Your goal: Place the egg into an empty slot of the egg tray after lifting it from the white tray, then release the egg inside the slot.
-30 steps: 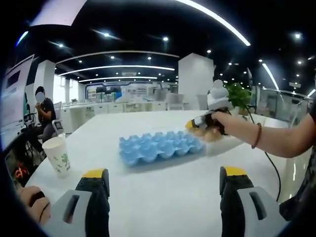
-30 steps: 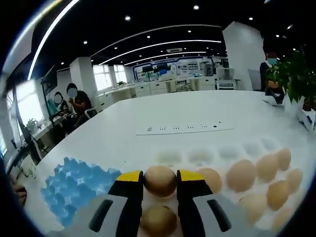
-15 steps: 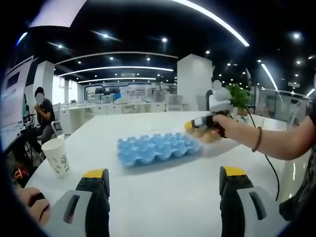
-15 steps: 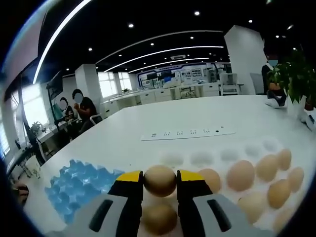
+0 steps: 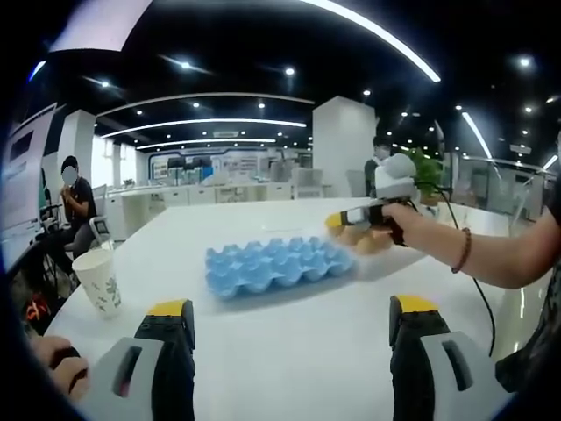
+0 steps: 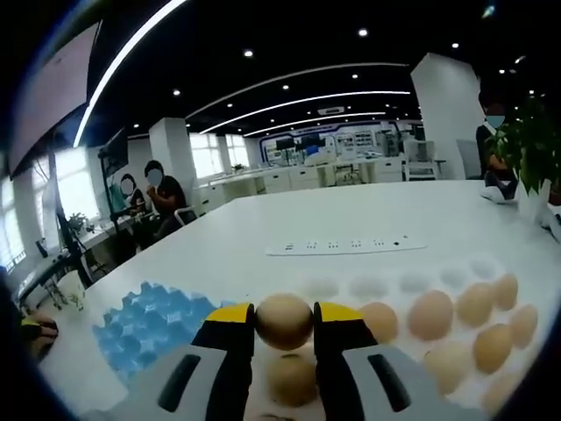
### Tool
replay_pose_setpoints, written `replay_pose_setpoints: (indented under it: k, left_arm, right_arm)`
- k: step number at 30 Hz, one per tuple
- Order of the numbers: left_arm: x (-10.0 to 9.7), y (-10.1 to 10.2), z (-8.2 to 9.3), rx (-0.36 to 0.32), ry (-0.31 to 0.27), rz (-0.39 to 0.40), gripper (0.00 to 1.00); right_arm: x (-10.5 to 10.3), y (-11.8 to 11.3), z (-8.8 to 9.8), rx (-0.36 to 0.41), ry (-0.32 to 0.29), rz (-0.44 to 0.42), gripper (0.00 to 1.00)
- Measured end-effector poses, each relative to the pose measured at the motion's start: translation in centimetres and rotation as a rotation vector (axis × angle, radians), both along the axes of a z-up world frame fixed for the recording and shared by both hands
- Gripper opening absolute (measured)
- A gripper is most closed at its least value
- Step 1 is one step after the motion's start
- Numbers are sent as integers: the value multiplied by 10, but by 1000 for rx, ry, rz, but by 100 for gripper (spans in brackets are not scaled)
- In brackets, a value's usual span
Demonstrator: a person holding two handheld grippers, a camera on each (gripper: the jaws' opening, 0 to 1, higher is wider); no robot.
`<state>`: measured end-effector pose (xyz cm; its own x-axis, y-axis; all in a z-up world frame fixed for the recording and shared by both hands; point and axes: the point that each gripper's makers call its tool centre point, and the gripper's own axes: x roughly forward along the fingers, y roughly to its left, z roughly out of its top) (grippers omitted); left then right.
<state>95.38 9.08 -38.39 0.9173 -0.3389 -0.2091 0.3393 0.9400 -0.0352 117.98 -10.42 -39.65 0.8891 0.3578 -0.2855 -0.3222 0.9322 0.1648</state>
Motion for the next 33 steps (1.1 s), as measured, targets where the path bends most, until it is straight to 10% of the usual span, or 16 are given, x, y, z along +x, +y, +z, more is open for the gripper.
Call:
replay_pose_setpoints:
  k: [33]
  left_arm:
    - [0,8,-3,10,11,23,92]
  right_arm:
    - [18,15,-7,-92,-7,78,29]
